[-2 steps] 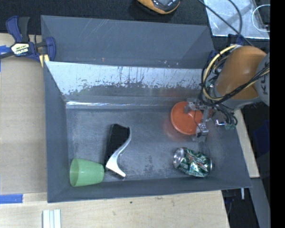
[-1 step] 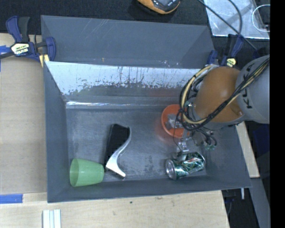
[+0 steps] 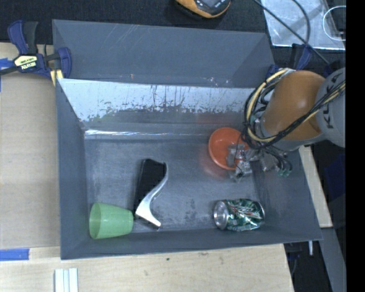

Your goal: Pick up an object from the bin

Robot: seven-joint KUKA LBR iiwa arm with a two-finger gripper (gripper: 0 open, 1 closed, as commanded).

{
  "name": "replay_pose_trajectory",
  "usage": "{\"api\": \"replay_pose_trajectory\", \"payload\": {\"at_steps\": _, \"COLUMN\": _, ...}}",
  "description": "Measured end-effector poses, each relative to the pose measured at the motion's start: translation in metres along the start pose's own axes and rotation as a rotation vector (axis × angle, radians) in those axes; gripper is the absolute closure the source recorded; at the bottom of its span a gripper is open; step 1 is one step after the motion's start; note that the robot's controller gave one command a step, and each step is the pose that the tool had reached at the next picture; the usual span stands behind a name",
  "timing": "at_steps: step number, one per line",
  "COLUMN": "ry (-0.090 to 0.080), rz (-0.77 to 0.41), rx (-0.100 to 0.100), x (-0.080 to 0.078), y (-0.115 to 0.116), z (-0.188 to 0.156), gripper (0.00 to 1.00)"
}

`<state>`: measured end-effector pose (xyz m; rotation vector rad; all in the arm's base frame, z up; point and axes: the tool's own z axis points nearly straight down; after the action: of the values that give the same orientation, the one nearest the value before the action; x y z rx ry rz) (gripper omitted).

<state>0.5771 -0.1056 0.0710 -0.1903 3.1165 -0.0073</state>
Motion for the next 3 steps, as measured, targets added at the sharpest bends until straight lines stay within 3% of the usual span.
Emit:
{"api": "replay_pose_trajectory", "payload": {"at_steps": 1, "ry": 0.000, "rz": 0.000, "rx": 0.000, "x": 0.000, "y": 0.000, "z": 0.000, "gripper": 1.00}}
{"api": "replay_pose_trajectory", "payload": {"at_steps": 2, "ry": 0.004, "rz": -0.182, "rx": -0.001, "x": -0.032, "y": -0.032, "z": 0.002, "gripper": 1.00}}
{"api": "replay_pose_trajectory", "payload": {"at_steps": 3, "ry": 0.007, "rz": -0.211, "rx": -0.001, "x": -0.044, "y": 0.008, "z": 0.003, "gripper": 1.00}}
